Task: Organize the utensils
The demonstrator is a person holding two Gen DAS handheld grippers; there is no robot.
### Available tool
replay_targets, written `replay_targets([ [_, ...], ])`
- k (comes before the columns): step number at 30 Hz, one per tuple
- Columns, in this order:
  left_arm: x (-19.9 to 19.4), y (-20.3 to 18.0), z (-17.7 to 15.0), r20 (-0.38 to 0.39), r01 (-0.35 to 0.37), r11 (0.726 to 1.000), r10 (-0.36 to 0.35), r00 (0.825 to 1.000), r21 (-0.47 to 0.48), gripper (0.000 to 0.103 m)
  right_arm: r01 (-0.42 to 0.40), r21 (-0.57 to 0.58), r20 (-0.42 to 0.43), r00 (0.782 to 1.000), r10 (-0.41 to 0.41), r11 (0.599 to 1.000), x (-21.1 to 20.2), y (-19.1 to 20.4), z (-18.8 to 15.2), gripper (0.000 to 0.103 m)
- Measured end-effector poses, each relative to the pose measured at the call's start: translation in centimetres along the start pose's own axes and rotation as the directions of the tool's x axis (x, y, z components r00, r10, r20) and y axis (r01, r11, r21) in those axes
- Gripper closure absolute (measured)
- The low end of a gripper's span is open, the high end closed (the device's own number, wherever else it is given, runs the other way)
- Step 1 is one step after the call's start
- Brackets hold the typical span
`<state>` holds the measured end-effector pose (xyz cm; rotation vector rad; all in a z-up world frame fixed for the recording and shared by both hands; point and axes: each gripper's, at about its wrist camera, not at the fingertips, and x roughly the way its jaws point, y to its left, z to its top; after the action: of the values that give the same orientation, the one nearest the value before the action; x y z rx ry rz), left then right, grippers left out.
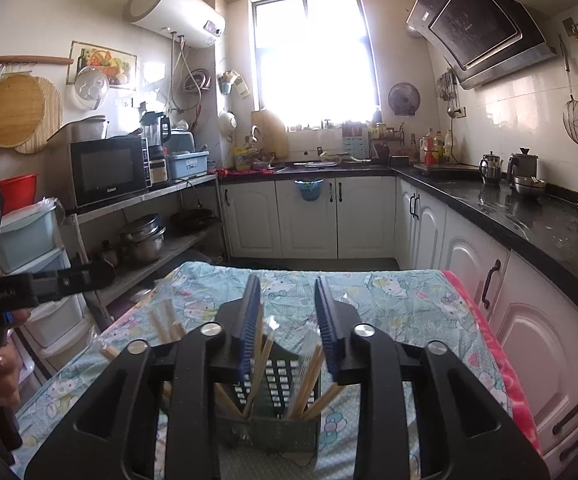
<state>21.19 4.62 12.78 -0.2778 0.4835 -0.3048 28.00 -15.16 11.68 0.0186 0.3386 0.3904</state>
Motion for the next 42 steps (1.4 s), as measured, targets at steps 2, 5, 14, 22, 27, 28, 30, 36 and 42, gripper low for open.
replay_targets([
  [2, -0.8, 0.0, -0.1, 0.005, -0.002, 1.000, 0.002, 1.000, -0.003, 0.054, 0.000, -0.005, -0.011, 1.000, 0.000, 1.000, -0.7, 0.1, -0.2, 0.068],
  [5, -2.1, 0.1, -0.1, 0.018, -0.007, 1.000, 0.007, 1.000, -0.013, 0.042, 0.000, -0.013, -0.024, 1.000, -0.001, 1.000, -1.6, 0.4, -0.6, 0.061],
  [14, -5.7, 0.2, -1.6, 0.046, -0.051, 0.998, 0.053, 0.998, -0.026, 0.012, -0.007, -0.039, -0.049, 0.999, 0.005, 0.999, -4.9, 1.5, -2.2, 0.039],
  [22, -6.8, -0.6, -4.8, 0.015, -0.100, 0.995, 0.100, 0.995, -0.017, 0.011, -0.011, -0.043, -0.069, 0.998, 0.008, 0.999, -7.5, 2.7, -4.7, 0.022],
  [27, -6.6, -0.8, -7.3, -0.034, -0.142, 0.990, 0.142, 0.989, -0.011, 0.011, -0.002, -0.059, -0.095, 0.995, -0.004, 0.998, -8.4, 3.4, -6.4, 0.013],
  [28, -6.6, -0.7, -7.9, -0.044, -0.151, 0.989, 0.150, 0.988, -0.012, 0.011, 0.006, -0.064, -0.103, 0.995, -0.013, 0.998, -8.5, 3.5, -6.9, 0.011],
  [30, -6.5, -0.6, -8.8, -0.064, -0.166, 0.986, 0.165, 0.984, -0.005, 0.011, 0.015, -0.058, -0.122, 0.992, -0.022, 0.998, -8.5, 3.5, -7.5, 0.010],
  [36, -5.6, -0.7, -12.2, -0.128, -0.207, 0.977, 0.210, 0.969, 0.043, 0.010, 0.032, -0.055, -0.190, 0.981, -0.042, 0.998, -8.4, 3.6, -10.0, 0.009],
  [42, -4.6, -1.3, -15.8, -0.138, -0.229, 0.971, 0.236, 0.962, 0.064, 0.010, 0.046, -0.069, -0.222, 0.973, -0.060, 0.997, -8.2, 3.7, -12.6, 0.008],
])
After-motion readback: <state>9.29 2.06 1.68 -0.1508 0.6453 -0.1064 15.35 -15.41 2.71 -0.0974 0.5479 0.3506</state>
